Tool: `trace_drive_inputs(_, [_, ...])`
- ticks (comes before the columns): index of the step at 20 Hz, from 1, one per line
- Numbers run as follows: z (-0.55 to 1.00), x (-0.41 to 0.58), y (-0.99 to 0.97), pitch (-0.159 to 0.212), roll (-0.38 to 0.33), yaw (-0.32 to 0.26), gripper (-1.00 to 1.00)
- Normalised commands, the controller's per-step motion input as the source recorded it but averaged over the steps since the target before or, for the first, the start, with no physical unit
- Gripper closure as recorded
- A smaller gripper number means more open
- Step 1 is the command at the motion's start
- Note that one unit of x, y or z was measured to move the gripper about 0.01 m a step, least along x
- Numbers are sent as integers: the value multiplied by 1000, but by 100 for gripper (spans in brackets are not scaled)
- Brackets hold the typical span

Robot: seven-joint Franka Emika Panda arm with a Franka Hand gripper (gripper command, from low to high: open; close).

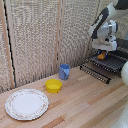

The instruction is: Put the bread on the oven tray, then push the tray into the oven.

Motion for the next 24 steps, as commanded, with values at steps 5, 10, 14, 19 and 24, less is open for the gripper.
trace_drive_inputs(5, [-8,0,64,5,0,5,-100])
trace_drive_inputs(10, [418,113,266,-14,-127,93,-100])
trace_drive_inputs(14, [839,0,216,-34,-134,124,-100])
trace_drive_inputs(19, [799,-61,247,-8,-138,129,-100])
trace_drive_inputs(24, [658,-445,379,13,-167,61,-100])
